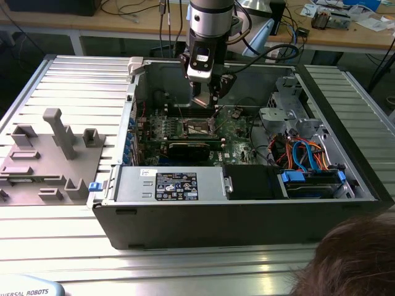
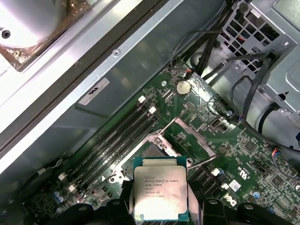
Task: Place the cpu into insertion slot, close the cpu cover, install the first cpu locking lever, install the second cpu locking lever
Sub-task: 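Place the cpu into insertion slot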
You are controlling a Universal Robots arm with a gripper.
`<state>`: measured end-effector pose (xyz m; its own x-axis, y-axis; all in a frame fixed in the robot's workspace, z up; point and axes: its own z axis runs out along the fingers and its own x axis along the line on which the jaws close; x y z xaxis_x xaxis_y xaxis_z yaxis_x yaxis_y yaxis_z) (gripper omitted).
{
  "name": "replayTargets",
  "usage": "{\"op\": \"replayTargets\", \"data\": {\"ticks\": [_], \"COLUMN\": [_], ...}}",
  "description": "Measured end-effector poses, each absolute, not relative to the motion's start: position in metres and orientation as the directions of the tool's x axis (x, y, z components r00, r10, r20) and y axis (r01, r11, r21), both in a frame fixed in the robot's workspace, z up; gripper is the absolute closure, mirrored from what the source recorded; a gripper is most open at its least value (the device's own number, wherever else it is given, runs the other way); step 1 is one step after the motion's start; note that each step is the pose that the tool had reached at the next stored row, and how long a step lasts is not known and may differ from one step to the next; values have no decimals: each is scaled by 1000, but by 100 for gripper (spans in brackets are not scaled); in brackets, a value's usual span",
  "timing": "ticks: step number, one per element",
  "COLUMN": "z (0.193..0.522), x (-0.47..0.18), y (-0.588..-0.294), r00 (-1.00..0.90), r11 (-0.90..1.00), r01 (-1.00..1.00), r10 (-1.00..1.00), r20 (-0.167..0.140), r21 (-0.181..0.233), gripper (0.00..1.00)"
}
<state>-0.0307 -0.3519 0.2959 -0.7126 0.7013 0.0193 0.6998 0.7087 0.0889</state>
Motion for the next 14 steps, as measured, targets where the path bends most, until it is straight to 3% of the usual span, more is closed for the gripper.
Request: {"op": "replayTargets", "data": {"ticks": [14], "z": [296], "x": [-31], "y": [-352], "r00": [-700], "r11": [696], "r01": [713], "r10": [714], "r20": [19], "r21": [89], "gripper": [46]}}
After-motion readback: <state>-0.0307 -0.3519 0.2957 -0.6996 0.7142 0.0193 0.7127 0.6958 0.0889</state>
